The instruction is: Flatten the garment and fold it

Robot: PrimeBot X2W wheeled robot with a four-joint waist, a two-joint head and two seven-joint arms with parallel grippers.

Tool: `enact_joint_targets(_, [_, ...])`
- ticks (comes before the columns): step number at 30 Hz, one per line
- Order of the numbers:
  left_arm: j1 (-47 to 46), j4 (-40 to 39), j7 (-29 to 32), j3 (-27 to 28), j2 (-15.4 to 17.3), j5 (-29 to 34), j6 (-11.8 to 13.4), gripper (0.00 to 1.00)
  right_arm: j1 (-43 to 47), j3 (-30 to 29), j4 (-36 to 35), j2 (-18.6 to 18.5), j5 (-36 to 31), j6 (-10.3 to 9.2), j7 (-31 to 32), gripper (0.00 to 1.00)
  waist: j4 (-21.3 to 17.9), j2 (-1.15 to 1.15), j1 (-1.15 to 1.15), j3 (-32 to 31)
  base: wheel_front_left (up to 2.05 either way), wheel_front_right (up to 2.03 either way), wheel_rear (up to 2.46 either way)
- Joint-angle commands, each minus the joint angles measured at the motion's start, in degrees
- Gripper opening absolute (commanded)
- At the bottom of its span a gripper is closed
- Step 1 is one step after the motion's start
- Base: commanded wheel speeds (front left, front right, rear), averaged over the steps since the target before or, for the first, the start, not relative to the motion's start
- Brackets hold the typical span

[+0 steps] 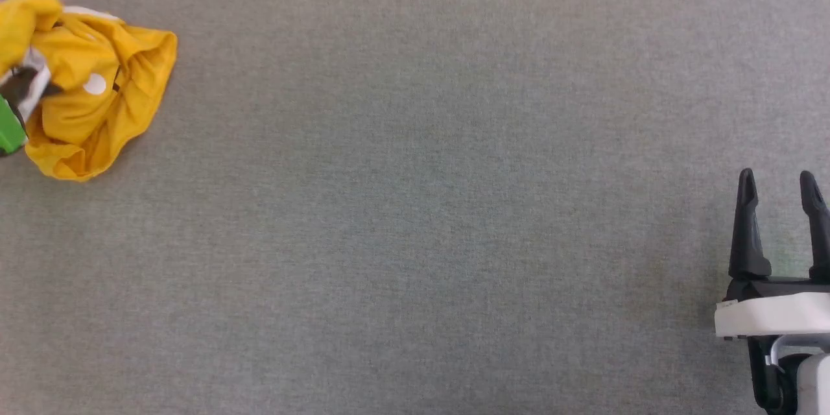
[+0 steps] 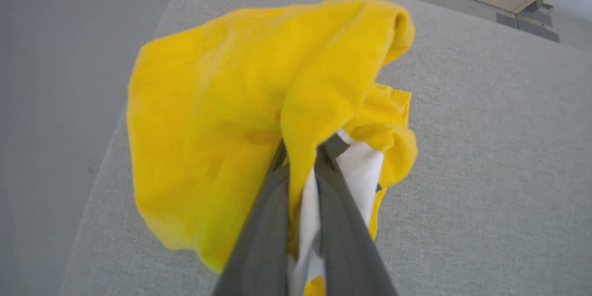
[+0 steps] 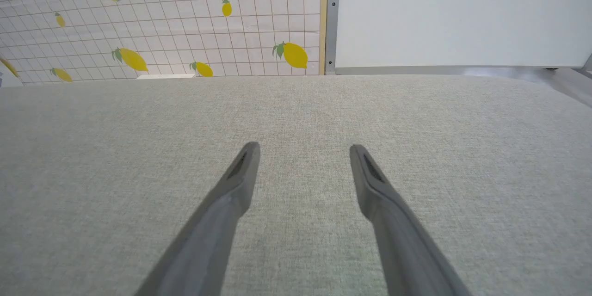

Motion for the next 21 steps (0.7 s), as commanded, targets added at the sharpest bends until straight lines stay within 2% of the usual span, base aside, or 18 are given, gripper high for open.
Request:
enact_joint_targets(1, [-1.4,-1.0,-0.7,-0.4,0.7,-0.7,-0.4,0.0,-0.5,0.1,0.4,0.0,0.5,-0.1,-0.3,1.0,0.8,0.0,0.0,-2.5,0.0,0.0,0.0])
enact_joint_targets(12, [-4.2,-10.2,-3.7,-3.8,2.2,-1.4,-0.4,0.0,1.7,0.7,3.8,0.0,3.1,-0.1,-0.3,1.0,1.2,0.0,0.0,-12.1,0.0,0.0,0.0])
enact_joint_targets(21, [-6.9,-18.9,-3.8,-5.4,-0.7,-1.9,-0.2,0.0,4.2,0.3,5.3,0.0,4.8,-0.1,-0.3,1.0,-0.1,0.0,0.0,-18.3,0.0,0.0,0.0])
